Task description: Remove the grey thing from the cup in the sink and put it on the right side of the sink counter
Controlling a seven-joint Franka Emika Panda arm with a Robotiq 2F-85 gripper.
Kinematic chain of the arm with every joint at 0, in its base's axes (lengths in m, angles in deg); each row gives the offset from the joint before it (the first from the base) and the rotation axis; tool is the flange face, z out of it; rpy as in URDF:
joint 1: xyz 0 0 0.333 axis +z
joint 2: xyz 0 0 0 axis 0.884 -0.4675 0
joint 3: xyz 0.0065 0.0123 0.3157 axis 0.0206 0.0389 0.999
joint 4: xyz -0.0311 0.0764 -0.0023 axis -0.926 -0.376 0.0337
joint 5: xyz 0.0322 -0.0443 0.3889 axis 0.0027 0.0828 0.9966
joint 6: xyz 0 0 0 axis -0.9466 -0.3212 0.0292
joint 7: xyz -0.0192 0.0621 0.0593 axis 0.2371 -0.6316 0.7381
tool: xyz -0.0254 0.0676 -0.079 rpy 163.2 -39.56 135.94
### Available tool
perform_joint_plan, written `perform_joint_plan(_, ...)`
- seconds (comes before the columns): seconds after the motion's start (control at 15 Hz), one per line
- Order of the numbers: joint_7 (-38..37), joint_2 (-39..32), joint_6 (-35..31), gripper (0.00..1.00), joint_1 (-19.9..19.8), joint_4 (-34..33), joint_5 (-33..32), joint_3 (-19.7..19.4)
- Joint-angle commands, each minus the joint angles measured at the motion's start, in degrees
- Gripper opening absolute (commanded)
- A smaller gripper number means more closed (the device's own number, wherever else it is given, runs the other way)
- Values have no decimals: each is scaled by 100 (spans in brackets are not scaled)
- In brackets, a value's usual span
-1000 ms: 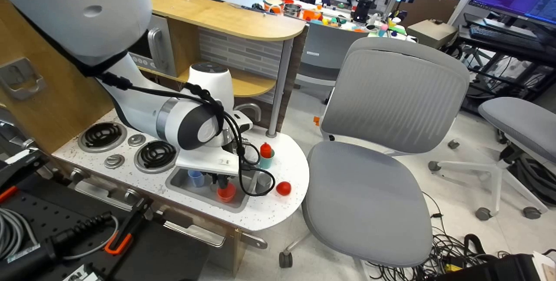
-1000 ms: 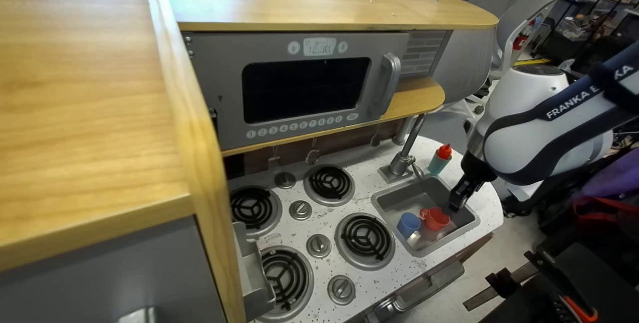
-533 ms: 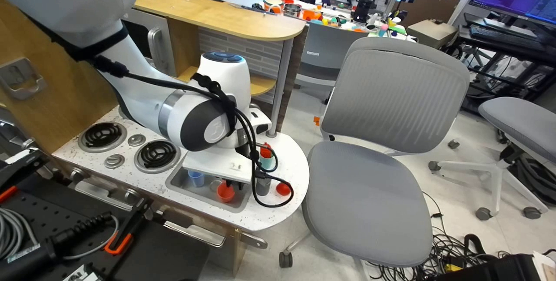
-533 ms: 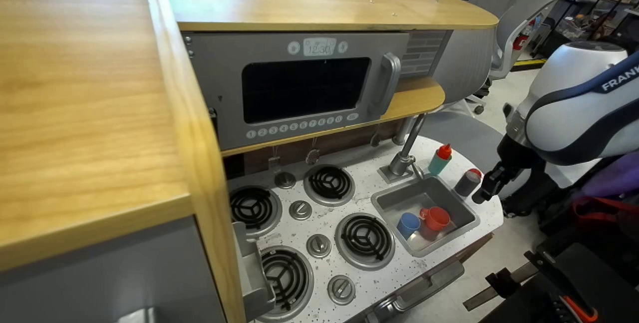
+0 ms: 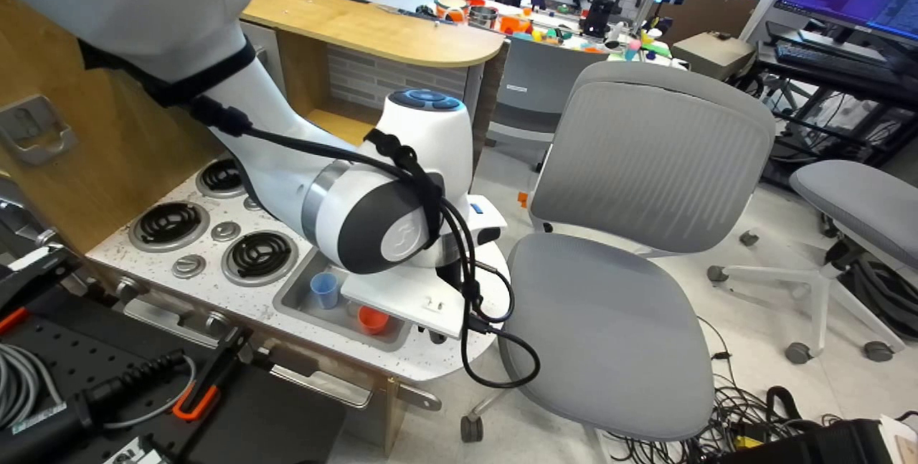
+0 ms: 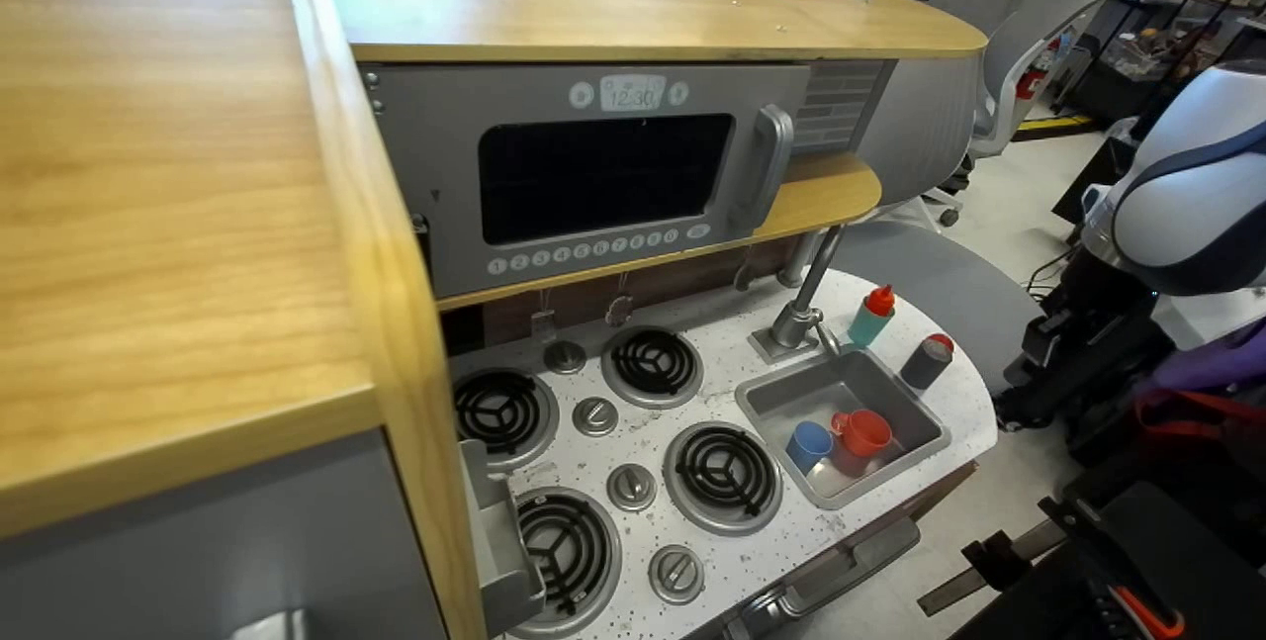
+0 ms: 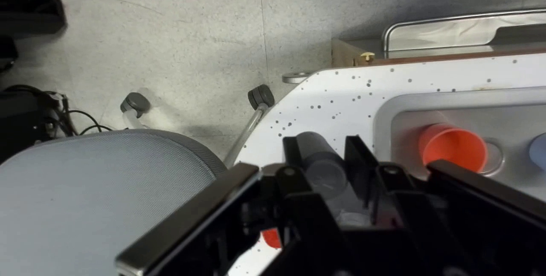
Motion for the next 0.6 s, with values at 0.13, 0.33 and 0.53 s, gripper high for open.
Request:
perform_joint_plan(0.13, -76, -137, 410, 8, -187, -380, 355, 49)
perform_joint_plan(0.33, -140, -266, 498, 8, -191, -550, 437, 66)
perform_joint_plan(0.53, -253, -433, 573, 8, -168, -702, 510, 67)
